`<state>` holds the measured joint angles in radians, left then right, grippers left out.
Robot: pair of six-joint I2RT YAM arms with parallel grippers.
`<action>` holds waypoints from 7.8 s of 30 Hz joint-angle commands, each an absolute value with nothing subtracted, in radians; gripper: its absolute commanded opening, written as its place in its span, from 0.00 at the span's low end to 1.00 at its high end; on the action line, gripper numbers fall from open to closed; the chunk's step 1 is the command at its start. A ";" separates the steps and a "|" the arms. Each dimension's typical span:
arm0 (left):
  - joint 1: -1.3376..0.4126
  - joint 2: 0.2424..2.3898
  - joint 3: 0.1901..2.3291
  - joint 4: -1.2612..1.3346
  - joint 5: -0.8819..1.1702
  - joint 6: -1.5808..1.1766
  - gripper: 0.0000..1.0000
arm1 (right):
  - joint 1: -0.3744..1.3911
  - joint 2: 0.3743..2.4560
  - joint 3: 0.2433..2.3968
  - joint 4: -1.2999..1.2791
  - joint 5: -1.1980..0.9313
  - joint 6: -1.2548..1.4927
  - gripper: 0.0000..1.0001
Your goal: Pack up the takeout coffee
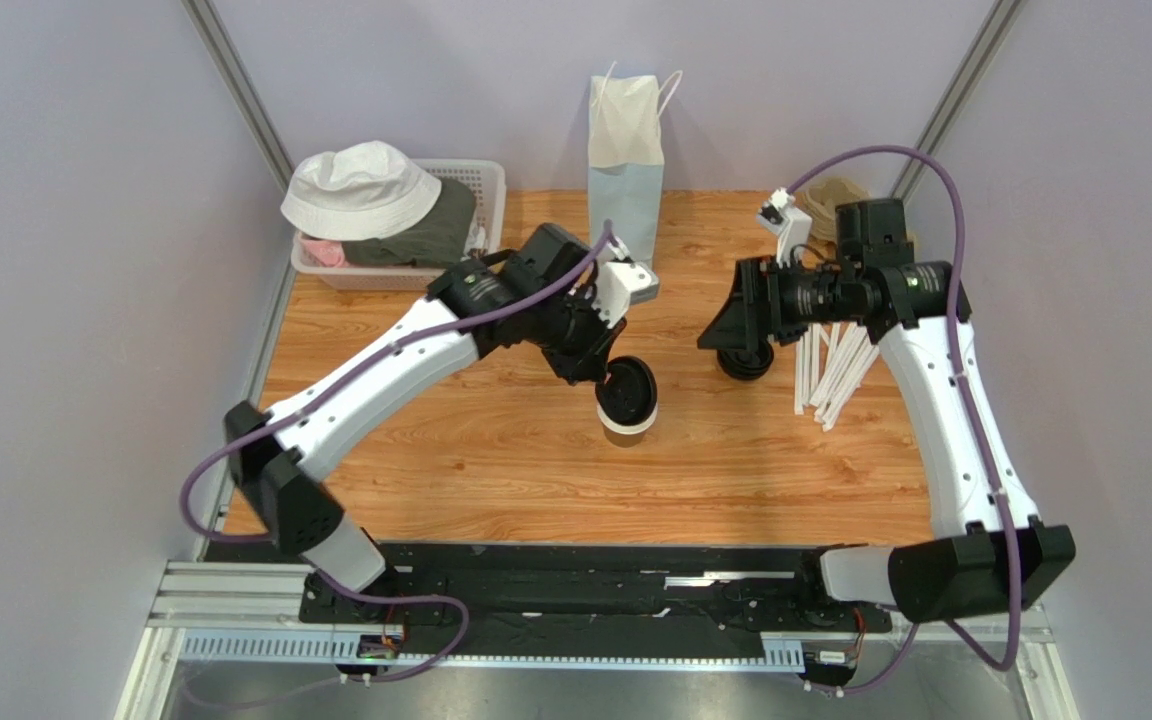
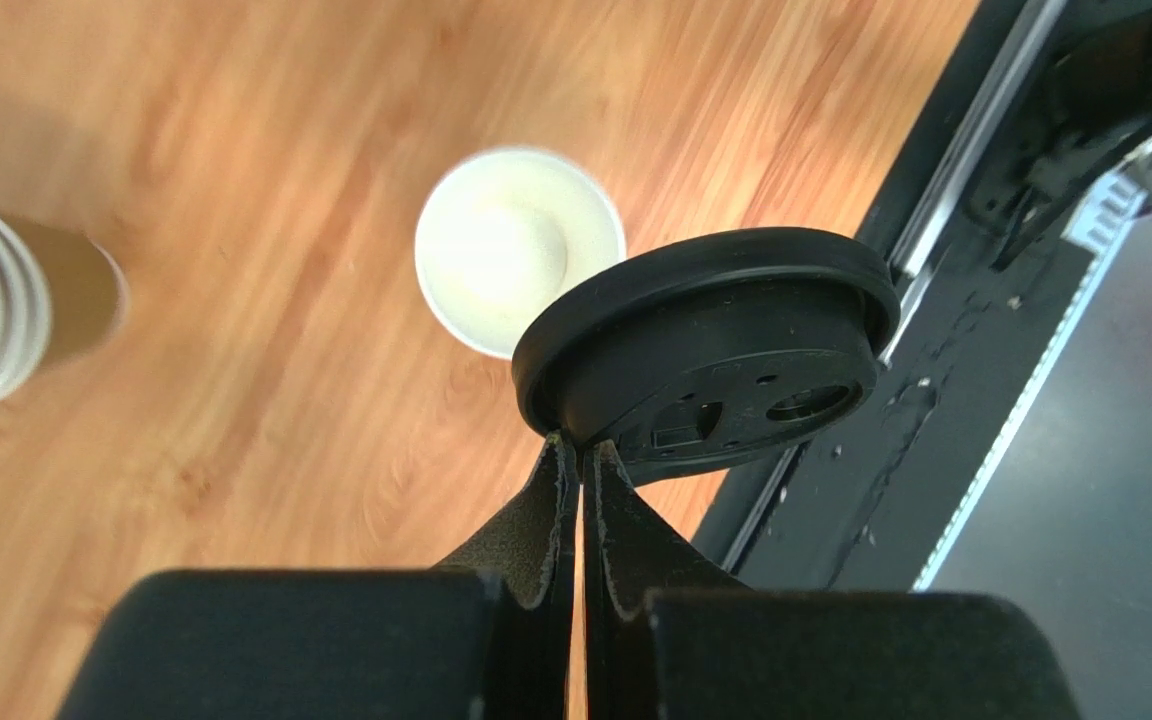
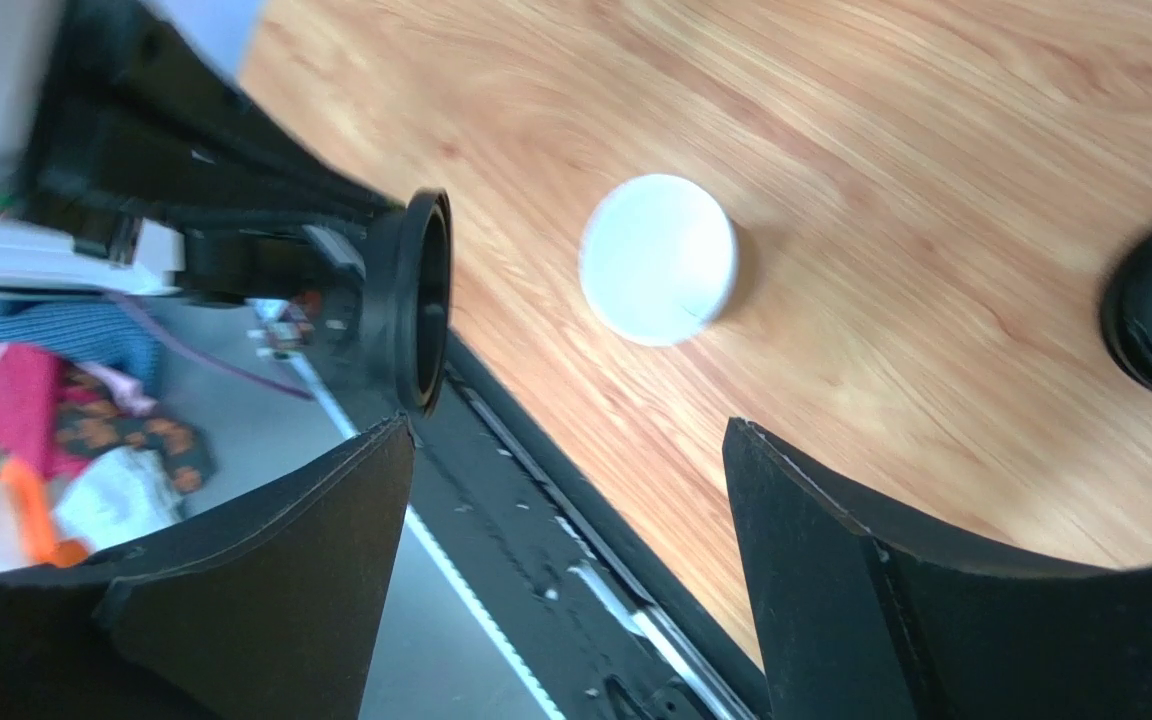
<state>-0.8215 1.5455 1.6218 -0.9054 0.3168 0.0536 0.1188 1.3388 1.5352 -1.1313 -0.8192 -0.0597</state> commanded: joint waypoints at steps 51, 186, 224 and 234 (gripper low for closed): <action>-0.805 1.841 1.918 -1.169 0.225 -0.236 0.00 | 0.454 1.134 0.865 -0.324 -0.546 0.469 0.75; -0.795 1.813 1.589 -0.689 0.170 -0.199 0.00 | 0.256 1.077 0.862 -0.526 -0.660 0.356 0.51; -0.807 1.781 1.674 -0.772 0.175 -0.190 0.53 | 0.253 1.106 0.920 -0.557 -0.695 0.293 0.73; -0.756 1.326 1.452 -0.533 0.222 -0.146 0.98 | 0.255 1.089 1.118 -0.603 -0.751 0.138 0.97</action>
<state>-0.7822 1.5616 1.5352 -0.6983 0.1738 -0.1791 0.2539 1.1103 0.9966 -0.6079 -0.6922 0.2440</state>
